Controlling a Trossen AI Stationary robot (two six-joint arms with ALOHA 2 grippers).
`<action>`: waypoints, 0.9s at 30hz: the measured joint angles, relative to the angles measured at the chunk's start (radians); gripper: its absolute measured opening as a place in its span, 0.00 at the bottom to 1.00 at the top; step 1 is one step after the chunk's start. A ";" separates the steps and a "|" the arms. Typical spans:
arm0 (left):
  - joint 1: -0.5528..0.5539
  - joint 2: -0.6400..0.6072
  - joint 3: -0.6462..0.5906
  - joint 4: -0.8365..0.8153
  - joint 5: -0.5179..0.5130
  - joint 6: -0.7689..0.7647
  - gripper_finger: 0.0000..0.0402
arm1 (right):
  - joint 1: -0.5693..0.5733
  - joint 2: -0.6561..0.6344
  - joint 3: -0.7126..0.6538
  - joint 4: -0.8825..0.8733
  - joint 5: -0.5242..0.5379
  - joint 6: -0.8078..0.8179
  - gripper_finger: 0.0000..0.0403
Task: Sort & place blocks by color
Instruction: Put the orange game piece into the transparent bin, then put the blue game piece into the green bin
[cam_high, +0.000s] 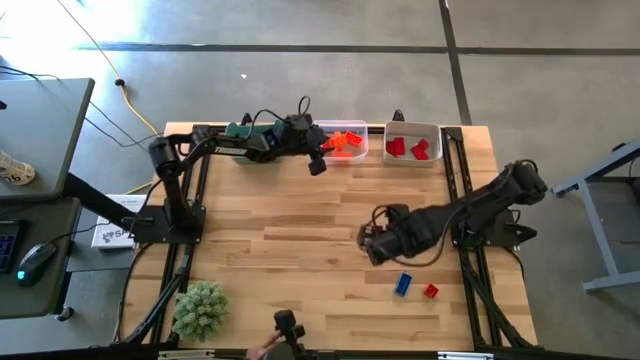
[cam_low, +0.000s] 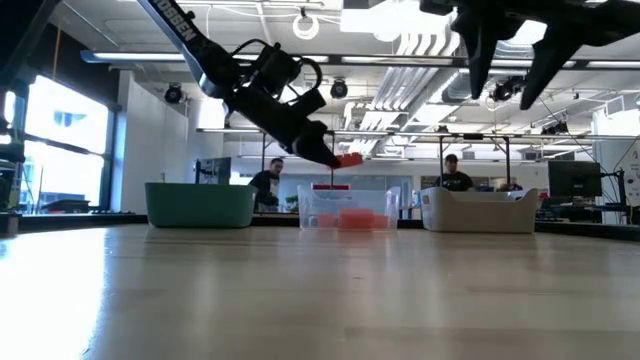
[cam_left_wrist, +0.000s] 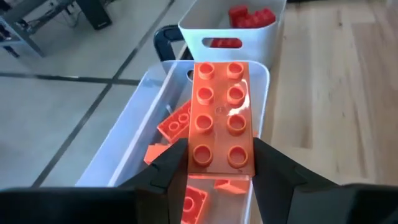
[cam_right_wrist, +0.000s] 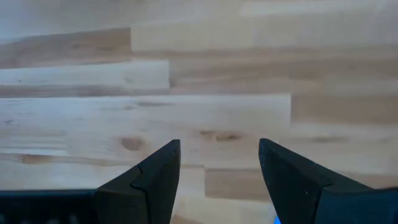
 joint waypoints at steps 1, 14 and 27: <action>0.000 0.005 0.000 0.006 -0.008 0.000 0.32 | 0.015 0.008 0.000 0.002 0.000 0.030 0.51; -0.002 0.008 0.000 0.039 -0.056 0.071 0.48 | 0.179 0.080 0.000 0.015 -0.093 0.262 0.51; -0.067 0.003 0.000 0.016 -0.163 0.001 0.52 | 0.264 0.091 0.000 0.001 -0.153 0.264 0.51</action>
